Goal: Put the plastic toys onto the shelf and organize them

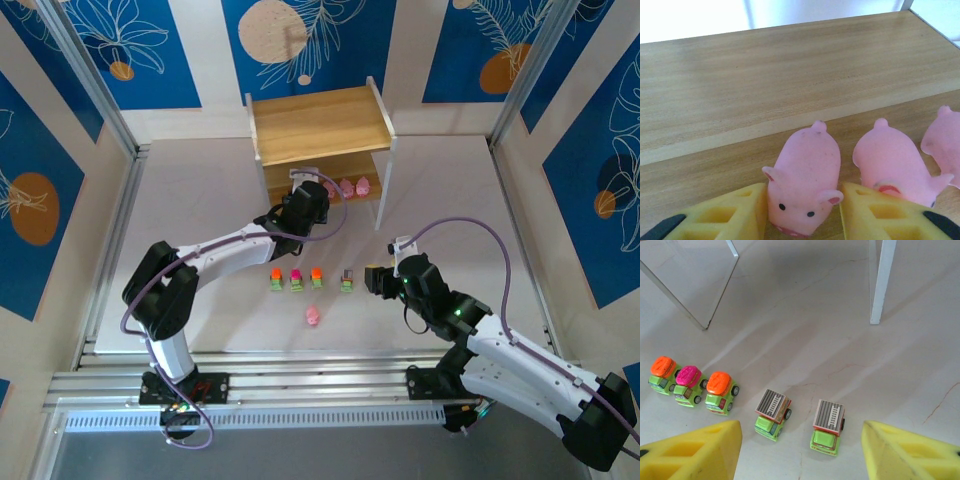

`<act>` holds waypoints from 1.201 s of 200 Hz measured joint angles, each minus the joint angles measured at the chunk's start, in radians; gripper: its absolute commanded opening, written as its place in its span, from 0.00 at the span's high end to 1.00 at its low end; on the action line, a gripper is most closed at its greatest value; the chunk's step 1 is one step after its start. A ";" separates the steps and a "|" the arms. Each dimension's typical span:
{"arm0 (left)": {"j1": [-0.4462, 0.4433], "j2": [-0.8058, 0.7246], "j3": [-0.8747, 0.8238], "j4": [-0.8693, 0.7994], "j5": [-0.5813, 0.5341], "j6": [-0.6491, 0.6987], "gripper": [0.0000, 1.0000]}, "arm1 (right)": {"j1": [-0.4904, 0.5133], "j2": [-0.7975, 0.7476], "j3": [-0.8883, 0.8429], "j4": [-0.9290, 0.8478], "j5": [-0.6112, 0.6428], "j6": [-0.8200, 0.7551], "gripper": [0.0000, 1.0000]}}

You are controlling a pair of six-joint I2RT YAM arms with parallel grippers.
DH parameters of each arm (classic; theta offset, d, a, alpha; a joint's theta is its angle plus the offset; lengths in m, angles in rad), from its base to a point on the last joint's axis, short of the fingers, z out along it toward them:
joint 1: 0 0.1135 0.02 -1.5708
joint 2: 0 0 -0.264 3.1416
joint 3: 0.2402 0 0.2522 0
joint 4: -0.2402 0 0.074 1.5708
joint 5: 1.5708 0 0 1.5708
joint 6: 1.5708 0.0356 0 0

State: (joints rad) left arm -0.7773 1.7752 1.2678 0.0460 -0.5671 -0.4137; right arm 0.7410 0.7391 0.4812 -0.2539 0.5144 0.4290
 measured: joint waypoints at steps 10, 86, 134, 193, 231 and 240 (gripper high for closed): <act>-0.001 0.000 -0.003 0.004 -0.001 0.005 0.53 | 0.000 0.002 0.000 0.000 0.000 0.000 0.35; -0.022 -0.046 -0.044 0.021 -0.010 0.024 0.44 | -0.003 0.004 0.000 0.000 -0.010 0.000 0.35; -0.029 -0.079 -0.065 0.022 -0.013 0.031 0.41 | -0.003 0.004 0.000 0.000 -0.011 0.000 0.35; -0.058 -0.156 -0.134 0.022 -0.018 0.031 0.38 | -0.003 0.004 0.000 0.000 -0.011 0.003 0.35; -0.095 -0.222 -0.192 0.021 -0.029 0.030 0.37 | -0.003 0.004 0.000 0.000 -0.011 0.003 0.35; -0.104 -0.241 -0.210 0.021 -0.035 0.029 0.37 | -0.003 0.004 0.000 0.000 -0.011 0.004 0.35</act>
State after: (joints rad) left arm -0.8814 1.5337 1.0576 0.0669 -0.6025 -0.3847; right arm 0.7383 0.7433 0.4812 -0.2539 0.5034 0.4328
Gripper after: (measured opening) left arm 0.632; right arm 0.650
